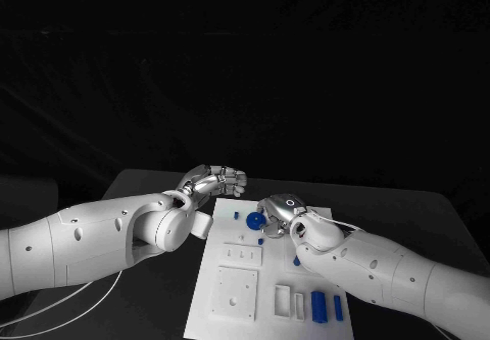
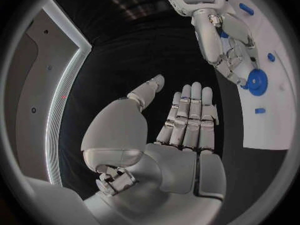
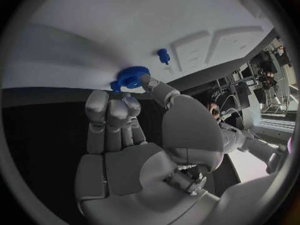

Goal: Assemble the parts on the task board

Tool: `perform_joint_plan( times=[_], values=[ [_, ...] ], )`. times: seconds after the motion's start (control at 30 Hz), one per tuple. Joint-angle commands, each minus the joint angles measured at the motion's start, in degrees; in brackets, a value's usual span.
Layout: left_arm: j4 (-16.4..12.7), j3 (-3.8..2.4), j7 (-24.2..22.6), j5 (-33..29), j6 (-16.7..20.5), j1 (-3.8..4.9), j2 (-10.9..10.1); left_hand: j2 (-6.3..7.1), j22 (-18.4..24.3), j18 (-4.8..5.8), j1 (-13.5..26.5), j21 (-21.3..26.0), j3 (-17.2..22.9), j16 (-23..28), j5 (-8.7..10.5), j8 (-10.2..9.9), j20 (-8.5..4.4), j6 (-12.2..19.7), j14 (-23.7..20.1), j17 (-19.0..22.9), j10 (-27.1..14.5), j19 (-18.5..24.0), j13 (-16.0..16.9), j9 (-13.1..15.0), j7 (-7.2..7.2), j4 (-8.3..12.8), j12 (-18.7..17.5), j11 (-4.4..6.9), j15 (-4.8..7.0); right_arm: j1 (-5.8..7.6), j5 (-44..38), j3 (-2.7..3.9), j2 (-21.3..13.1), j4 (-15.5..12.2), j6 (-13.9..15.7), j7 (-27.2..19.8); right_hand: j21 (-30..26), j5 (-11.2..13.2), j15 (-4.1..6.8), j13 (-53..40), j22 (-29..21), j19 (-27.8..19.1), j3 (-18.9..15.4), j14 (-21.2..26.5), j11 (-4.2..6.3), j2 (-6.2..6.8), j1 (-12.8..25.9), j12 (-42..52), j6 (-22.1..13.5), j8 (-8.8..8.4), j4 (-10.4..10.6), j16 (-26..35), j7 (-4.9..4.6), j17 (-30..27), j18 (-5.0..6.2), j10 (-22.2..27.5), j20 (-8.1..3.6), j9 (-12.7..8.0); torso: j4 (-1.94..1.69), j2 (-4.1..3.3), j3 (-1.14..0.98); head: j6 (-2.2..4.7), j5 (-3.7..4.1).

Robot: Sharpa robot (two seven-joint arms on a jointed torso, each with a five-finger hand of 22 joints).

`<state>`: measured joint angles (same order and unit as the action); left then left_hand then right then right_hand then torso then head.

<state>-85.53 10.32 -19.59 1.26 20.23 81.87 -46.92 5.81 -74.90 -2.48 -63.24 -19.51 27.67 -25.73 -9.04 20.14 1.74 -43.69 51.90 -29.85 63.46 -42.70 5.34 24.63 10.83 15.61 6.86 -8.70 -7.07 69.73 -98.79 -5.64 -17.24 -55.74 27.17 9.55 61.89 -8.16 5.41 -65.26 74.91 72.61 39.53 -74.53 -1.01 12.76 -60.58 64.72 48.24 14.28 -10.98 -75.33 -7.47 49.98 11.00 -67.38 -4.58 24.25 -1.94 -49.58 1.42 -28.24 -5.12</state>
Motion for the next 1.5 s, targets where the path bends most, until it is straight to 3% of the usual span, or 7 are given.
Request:
perform_joint_plan(
  times=[0.03, 0.23, 0.43, 0.57, 0.7, 0.9, 1.5],
  values=[
    [0.22, -0.06, -0.80, 0.15, -0.18, 0.14, -0.29, 0.01, -1.18, -0.85, 0.40, -0.27, 0.11, -0.03, 0.37, -0.33, -0.27, 0.09, 0.20, -0.05, -0.27, 0.15, -0.07, -0.07, 0.30, 0.30, -0.37, -0.03, -0.17, 0.70, 4.86, 0.38, -1.70, -2.38, 4.34, -3.07, 0.02, 0.10, 0.10, 0.07, 0.80, -0.15, -0.44, -0.23, 0.24, 0.19, 0.34, -0.14, 0.18, 0.07, 0.10, 0.25, 0.16, 0.10, 4.00, 0.13, -0.09, 0.11, 0.17, 0.13, -0.14, 0.30, -0.05],
    [0.83, -0.06, -0.99, 0.15, -0.08, 0.17, -0.80, 0.00, -1.18, -0.86, 0.37, -0.28, 0.14, -0.04, 0.37, -0.30, -0.27, 0.04, 0.21, -0.07, -0.23, 0.15, -0.06, -0.06, 0.29, 0.31, -0.36, -0.02, -0.16, 1.68, 10.18, 2.98, -7.14, -8.70, 6.42, -6.88, -0.07, -0.62, -0.17, 0.15, 0.78, -0.27, -0.70, -0.20, -0.05, 0.25, 0.39, -0.16, 0.52, 0.37, 0.13, 0.39, -0.14, 0.11, 4.00, 0.26, -0.09, 0.26, 0.47, 0.25, -0.42, 0.94, 0.76],
    [1.67, -0.05, -0.98, 0.13, -0.22, 0.16, -1.53, -0.10, -1.18, -0.86, 0.34, -0.30, 0.20, -0.06, 0.35, -0.26, -0.28, -0.05, 0.24, -0.10, -0.07, 0.13, -0.01, -0.03, 0.26, 0.30, -0.30, 0.04, -0.15, 1.72, 14.71, 5.07, -13.40, -11.14, 3.18, -11.46, -0.12, -3.32, -0.59, 0.23, 0.80, -0.41, -1.74, -0.21, -0.49, -0.23, 0.42, -0.01, 0.85, 0.70, -0.57, 0.49, -0.60, 0.23, 4.00, 0.42, -0.13, 0.44, 1.40, 0.82, -1.22, 0.91, 0.87],
    [2.05, -0.03, -0.87, 0.37, -0.16, 0.15, -1.76, -0.15, -1.19, -0.86, 0.33, -0.33, 0.22, -0.09, 0.37, -0.18, -0.29, -0.21, 0.29, -0.14, 0.91, 0.12, 0.24, 0.01, 0.20, 0.30, 0.22, 0.44, -0.13, 1.72, 20.83, 5.15, -15.42, -8.29, 0.66, -17.48, -0.14, -4.25, -0.69, 0.24, 0.83, -0.51, -2.02, -0.15, -0.63, -0.57, 0.46, -0.01, 0.95, 0.78, -0.84, 0.54, -0.72, 0.24, 4.00, 0.54, -0.13, 0.48, 1.90, 1.14, -1.68, 1.04, 0.72],
    [2.23, -0.02, -1.02, 0.37, -0.28, 0.14, -1.76, -0.18, -1.19, -0.85, 0.32, -0.37, 0.25, -0.11, 0.36, -0.13, -0.30, -0.33, 0.33, -0.19, 2.01, 0.11, 0.53, 0.04, 0.15, 0.32, 0.80, 0.95, -0.11, 1.56, 24.18, 5.13, -16.87, -5.96, -1.26, -19.96, -0.19, -9.21, -1.02, 0.23, 0.99, -1.21, -3.88, 0.09, -0.92, -2.55, 0.51, 0.05, 1.07, 0.95, -3.29, 0.80, -0.98, 0.28, 4.00, 1.11, 0.00, 0.62, 2.31, 1.46, -2.01, 1.00, 0.65],
    [2.31, 0.00, -1.09, 0.36, -0.45, 0.13, -2.01, -0.12, -1.18, -0.85, 0.34, -0.39, 0.25, -0.06, 0.35, -0.17, -0.31, -0.32, 0.27, -0.22, 1.46, 0.13, 0.40, 0.04, 0.15, 0.37, 0.42, 0.74, -0.12, 0.36, 25.43, 5.12, -17.33, -2.23, -3.31, -21.61, -0.30, -11.78, -1.02, 0.37, 1.00, -1.82, -6.34, 0.19, -0.94, -3.89, 1.26, 0.09, 0.89, 0.87, -5.51, 1.24, -1.05, 0.25, 4.00, 1.67, 0.37, 0.58, 2.57, 1.71, -2.31, 0.77, 0.30],
    [2.59, 0.03, -1.00, 0.36, -1.07, 0.10, -2.04, -0.20, -1.14, -0.84, 0.27, -0.35, 0.34, 0.17, 0.34, -0.31, -0.25, -0.13, -0.01, -0.19, 0.52, 0.27, 0.16, 0.00, 0.22, 0.46, -0.25, 0.33, -0.22, -3.00, 25.04, 5.12, -15.97, 5.38, -5.93, -21.62, -0.76, -11.71, -0.80, 0.66, 0.99, -3.12, -9.89, 0.57, -0.71, -4.04, 0.43, -0.05, -0.29, 0.39, -5.71, 1.88, -0.81, 0.30, 4.00, 2.61, 0.74, 0.40, 2.48, 1.60, -1.97, 0.46, 1.12]
  ],
)
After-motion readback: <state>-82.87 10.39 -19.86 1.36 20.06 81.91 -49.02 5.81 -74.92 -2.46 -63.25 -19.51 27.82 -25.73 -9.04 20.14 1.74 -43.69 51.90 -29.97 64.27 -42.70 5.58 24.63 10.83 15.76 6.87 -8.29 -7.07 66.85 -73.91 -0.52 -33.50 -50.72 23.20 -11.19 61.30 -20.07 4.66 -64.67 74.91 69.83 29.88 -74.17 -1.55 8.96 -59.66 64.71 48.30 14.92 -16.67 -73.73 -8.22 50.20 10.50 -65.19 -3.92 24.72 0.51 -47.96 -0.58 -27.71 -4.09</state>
